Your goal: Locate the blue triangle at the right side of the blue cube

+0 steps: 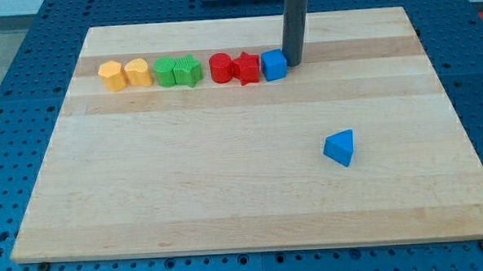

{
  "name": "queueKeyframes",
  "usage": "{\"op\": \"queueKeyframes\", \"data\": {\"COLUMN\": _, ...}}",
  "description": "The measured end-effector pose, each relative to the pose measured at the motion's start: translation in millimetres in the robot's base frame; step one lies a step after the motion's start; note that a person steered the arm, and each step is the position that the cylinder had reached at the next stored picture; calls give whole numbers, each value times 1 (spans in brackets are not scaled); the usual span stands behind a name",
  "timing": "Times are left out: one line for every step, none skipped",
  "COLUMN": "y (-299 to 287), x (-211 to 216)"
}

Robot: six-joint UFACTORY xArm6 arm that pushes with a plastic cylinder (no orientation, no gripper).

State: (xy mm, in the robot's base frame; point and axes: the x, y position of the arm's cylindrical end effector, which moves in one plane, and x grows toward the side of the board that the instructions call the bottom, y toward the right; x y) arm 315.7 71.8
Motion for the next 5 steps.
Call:
{"op": "queueKeyframes", "data": {"y": 18, "x": 13}}
{"op": "queueKeyframes", "data": {"y": 88, "x": 70}}
{"op": "queueKeyframes", "data": {"y": 88, "x": 70}}
{"op": "queueKeyframes", "data": {"y": 101, "x": 112}}
{"op": "queueKeyframes", "data": {"y": 113, "x": 186}}
